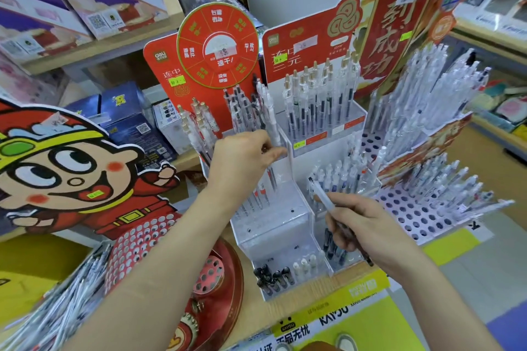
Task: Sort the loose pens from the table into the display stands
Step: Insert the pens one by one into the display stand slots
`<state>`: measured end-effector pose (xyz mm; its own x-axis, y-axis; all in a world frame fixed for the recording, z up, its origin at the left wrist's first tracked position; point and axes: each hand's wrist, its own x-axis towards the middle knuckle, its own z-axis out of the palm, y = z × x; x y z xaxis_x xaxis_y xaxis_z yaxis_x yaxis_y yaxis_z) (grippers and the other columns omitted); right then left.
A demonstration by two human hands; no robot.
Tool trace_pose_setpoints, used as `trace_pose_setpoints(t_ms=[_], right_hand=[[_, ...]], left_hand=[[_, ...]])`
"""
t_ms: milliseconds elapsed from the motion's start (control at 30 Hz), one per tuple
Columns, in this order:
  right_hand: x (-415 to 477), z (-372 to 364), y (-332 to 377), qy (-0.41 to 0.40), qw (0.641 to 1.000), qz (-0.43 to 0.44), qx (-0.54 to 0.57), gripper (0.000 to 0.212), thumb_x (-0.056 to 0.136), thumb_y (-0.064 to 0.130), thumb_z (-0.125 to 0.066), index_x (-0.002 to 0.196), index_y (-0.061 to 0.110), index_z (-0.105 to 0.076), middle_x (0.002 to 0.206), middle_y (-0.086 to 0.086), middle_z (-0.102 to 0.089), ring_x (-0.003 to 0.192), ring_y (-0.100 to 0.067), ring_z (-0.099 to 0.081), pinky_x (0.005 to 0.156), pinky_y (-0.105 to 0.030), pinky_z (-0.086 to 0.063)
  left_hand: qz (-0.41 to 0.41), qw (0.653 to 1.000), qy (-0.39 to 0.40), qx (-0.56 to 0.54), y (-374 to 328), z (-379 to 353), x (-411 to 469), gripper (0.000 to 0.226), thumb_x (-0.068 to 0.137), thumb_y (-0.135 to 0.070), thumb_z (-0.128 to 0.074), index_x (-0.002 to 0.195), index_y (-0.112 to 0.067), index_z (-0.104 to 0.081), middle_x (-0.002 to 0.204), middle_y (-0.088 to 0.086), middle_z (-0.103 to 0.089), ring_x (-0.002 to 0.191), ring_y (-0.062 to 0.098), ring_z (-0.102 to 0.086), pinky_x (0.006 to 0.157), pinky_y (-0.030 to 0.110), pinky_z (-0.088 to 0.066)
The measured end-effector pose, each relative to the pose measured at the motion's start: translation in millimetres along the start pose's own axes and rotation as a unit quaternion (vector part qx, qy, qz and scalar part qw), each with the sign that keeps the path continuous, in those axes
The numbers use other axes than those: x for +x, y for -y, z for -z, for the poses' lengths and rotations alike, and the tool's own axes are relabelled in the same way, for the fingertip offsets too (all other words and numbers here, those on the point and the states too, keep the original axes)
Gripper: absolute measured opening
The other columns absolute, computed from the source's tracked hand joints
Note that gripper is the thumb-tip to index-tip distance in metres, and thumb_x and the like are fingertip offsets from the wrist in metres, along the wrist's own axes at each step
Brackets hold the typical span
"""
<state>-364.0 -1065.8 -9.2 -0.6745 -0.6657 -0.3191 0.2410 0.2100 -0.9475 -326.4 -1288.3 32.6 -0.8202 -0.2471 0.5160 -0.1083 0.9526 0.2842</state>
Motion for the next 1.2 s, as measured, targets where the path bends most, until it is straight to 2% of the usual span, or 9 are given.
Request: trace_pose_setpoints(t_ms=[133,400,567,667,733,867,1000,1100,1200], right_hand=[[-3.5,1.6,-1.0,0.017,0.999,-0.006,0.037,0.032,0.101,0.015,-0.048,0.129,0.029,-0.058,0.07,-0.004,-0.058,0.049,-0.021,-0.051,0.045,-0.027,-0.033],[-3.7,3.6,0.2,0.009,0.999,-0.004,0.04,0.032,0.099,0.014,-0.051,0.129,0.022,-0.059,0.061,0.0,-0.054,0.042,-0.01,-0.036,0.04,-0.019,-0.029],[-3.4,3.9,-1.1,0.025,0.999,-0.002,0.044,0.029,0.1,0.013,-0.05,0.122,0.026,-0.063,0.063,-0.002,-0.052,0.044,-0.011,-0.035,0.041,-0.02,-0.028],[-2.1,6.8,-4.2,0.023,0.997,-0.014,0.066,0.033,0.1,0.005,-0.046,0.12,0.024,-0.064,0.067,-0.003,-0.054,0.047,-0.012,-0.037,0.044,-0.022,-0.026],[-0.9,8.5,-7.8,0.022,0.994,-0.029,0.099,0.037,0.098,-0.003,-0.043,0.126,0.014,-0.061,0.072,-0.006,-0.056,0.051,-0.013,-0.04,0.044,-0.022,-0.028],[-2.9,8.8,-10.4,0.041,0.979,-0.044,0.194,0.038,0.093,0.004,-0.053,0.129,0.013,-0.059,0.076,-0.009,-0.06,0.053,-0.019,-0.05,0.042,-0.023,-0.035],[-5.4,8.0,-10.1,0.053,0.965,-0.064,0.251,0.041,0.082,0.019,-0.059,0.123,0.023,-0.064,0.075,-0.014,-0.058,0.047,-0.019,-0.04,0.038,-0.02,-0.025],[-2.3,10.2,-12.6,0.065,0.958,-0.077,0.269,0.041,0.087,0.01,-0.055,0.127,0.012,-0.062,0.076,-0.014,-0.056,0.05,-0.016,-0.036,0.04,-0.02,-0.022],[-3.0,12.4,-11.4,0.097,0.955,-0.071,0.269,0.044,0.081,0.002,-0.052,0.123,0.006,-0.066,0.077,-0.012,-0.055,0.056,-0.016,-0.042,0.044,-0.021,-0.028]], left_hand=[[-0.032,0.999,0.005,0.041,1.6,-8.5,-2.4,0.042,0.082,-0.048,-0.06,0.063,-0.01,-0.059,0.051,0.002,-0.054,0.046,0.021,-0.053,0.042,0.035,-0.048],[-0.077,0.98,0.101,0.155,-0.4,-15.0,-8.1,0.045,0.081,-0.039,-0.074,0.055,-0.013,-0.049,0.041,0.002,-0.041,0.035,0.023,-0.044,0.04,0.023,-0.035],[-0.044,0.944,0.232,0.232,-14.6,-5.0,0.7,0.042,0.1,-0.045,-0.039,0.086,-0.012,-0.06,0.078,0.002,-0.063,0.075,0.024,-0.061,0.066,0.032,-0.046],[-0.012,0.954,0.265,0.138,-12.2,5.0,0.5,0.031,0.096,-0.037,-0.053,0.12,-0.018,-0.061,0.103,0.002,-0.069,0.099,0.025,-0.063,0.086,0.038,-0.05],[0.004,0.953,0.284,0.104,-11.2,10.8,0.9,0.032,0.095,-0.023,-0.058,0.127,-0.022,-0.057,0.109,0.0,-0.068,0.104,0.023,-0.061,0.092,0.037,-0.047],[-0.021,0.966,0.228,0.119,-2.4,6.2,-3.1,0.011,0.095,-0.019,-0.057,0.103,-0.015,-0.063,0.086,0.004,-0.07,0.086,0.027,-0.063,0.081,0.036,-0.049],[-0.054,0.981,0.153,0.109,5.0,-8.1,-9.1,0.013,0.087,-0.017,-0.068,0.082,-0.006,-0.063,0.06,0.01,-0.061,0.058,0.033,-0.059,0.059,0.042,-0.052],[-0.088,0.979,0.119,0.143,7.8,-17.8,-12.7,0.025,0.08,-0.017,-0.077,0.07,-0.005,-0.058,0.05,0.007,-0.052,0.042,0.029,-0.051,0.042,0.039,-0.049],[-0.119,0.973,0.105,0.166,7.8,-21.2,-15.2,0.03,0.078,-0.016,-0.079,0.064,-0.007,-0.055,0.05,0.004,-0.047,0.042,0.027,-0.049,0.038,0.034,-0.046]])
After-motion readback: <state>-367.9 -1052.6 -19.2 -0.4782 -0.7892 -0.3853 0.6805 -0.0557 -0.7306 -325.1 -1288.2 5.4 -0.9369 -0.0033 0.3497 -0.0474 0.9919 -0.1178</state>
